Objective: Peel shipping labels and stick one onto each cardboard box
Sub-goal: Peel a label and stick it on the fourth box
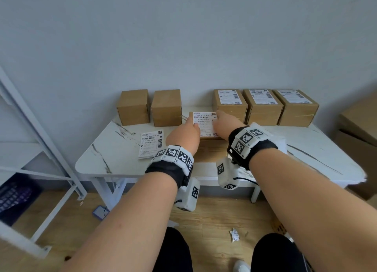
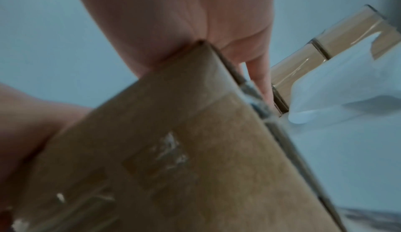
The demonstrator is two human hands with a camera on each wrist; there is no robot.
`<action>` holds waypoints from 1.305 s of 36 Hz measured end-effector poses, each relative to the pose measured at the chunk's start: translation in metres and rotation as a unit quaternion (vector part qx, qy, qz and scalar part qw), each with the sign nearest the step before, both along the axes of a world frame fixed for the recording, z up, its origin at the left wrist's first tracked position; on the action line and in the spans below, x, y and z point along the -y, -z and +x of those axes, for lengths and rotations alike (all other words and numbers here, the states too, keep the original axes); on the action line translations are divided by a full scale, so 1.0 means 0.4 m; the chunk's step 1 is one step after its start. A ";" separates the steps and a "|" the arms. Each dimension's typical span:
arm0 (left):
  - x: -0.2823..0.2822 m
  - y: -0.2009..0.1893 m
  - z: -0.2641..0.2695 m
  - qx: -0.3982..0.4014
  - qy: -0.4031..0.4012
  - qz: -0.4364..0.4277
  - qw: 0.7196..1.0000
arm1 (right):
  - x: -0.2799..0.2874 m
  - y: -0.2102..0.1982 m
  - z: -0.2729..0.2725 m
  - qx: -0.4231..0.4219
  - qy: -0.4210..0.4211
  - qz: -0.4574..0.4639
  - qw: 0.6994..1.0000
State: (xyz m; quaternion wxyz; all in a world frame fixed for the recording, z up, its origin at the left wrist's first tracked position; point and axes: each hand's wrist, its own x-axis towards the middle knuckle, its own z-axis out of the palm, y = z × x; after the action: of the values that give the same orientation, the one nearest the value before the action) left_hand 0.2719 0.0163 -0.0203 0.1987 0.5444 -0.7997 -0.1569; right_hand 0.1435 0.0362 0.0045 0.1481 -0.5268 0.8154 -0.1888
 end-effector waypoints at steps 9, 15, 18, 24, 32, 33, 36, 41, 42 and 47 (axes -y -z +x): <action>-0.051 -0.005 0.010 -0.064 -0.064 -0.075 0.993 | -0.084 0.038 -0.018 0.104 0.070 -0.100 0.987; -0.054 -0.024 0.010 -0.077 -0.070 -0.076 0.992 | -0.075 0.021 -0.008 0.093 0.049 -0.113 0.988; -0.035 -0.040 0.014 -0.086 -0.071 -0.096 0.989 | -0.059 0.001 -0.002 0.091 0.035 -0.129 0.987; 0.027 -0.058 0.012 -0.105 -0.044 -0.109 0.987 | -0.011 -0.030 -0.006 0.092 0.022 -0.158 0.983; 0.129 -0.050 -0.013 -0.153 0.019 0.019 0.988 | 0.056 -0.021 -0.027 0.083 -0.021 -0.154 0.984; 0.141 -0.045 -0.014 -0.147 0.027 0.023 0.988 | 0.064 -0.015 -0.029 0.081 -0.030 -0.145 0.986; 0.180 -0.024 -0.017 -0.108 0.028 0.003 0.994 | 0.092 0.009 -0.037 0.055 -0.039 -0.117 0.991; 0.240 0.001 -0.015 -0.085 0.017 -0.061 0.994 | 0.143 0.048 -0.053 -0.026 -0.019 -0.139 0.990; 0.250 0.000 -0.013 -0.087 0.014 -0.077 0.993 | 0.153 0.052 -0.054 -0.055 -0.016 -0.148 0.987; 0.295 -0.006 -0.001 -0.113 0.005 -0.107 0.988 | 0.202 0.048 -0.058 -0.186 -0.012 -0.159 0.969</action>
State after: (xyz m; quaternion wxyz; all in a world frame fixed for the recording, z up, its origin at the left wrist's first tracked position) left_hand 0.2717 -0.1017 -0.0177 0.3439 0.4948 -0.7870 -0.1323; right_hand 0.1204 -0.0444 -0.0148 -0.0901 -0.5791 0.7818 -0.2130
